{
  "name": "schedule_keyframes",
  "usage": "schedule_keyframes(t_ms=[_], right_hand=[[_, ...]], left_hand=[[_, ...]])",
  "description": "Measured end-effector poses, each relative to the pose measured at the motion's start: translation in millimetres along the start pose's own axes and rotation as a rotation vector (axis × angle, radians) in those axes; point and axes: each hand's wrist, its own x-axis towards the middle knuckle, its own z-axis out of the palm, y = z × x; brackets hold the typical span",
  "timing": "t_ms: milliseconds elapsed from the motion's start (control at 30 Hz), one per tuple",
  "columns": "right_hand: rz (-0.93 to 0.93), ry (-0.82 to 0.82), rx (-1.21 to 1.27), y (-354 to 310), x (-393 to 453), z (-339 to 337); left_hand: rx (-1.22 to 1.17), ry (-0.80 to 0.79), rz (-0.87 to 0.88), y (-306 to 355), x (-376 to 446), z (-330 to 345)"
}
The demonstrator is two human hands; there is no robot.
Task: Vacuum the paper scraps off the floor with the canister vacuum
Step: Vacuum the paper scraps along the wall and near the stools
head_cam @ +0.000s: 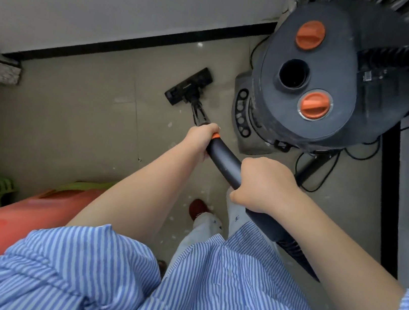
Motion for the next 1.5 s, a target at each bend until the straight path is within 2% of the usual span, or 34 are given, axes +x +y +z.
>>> schedule_keyframes(t_ms=[333, 567, 767, 1033, 1500], right_hand=[[0.072, 0.033, 0.073, -54.4, -40.9, 86.8], [0.098, 0.037, 0.094, -91.3, -52.7, 127.0], [0.084, 0.064, -0.009, -105.1, -59.1, 126.4], [0.151, -0.005, -0.129, -100.5, -76.6, 112.8], [0.202, 0.001, -0.172, -77.6, -102.2, 105.9]], left_hand=[[0.173, -0.037, 0.008, -72.7, -14.4, -53.5], [0.159, -0.066, 0.017, -108.8, -16.8, -93.0], [0.029, -0.122, 0.014, -118.2, -22.0, -112.0], [-0.094, -0.215, -0.025, -130.5, -26.5, -102.3], [-0.062, -0.286, -0.033, -135.4, -51.6, -71.9]])
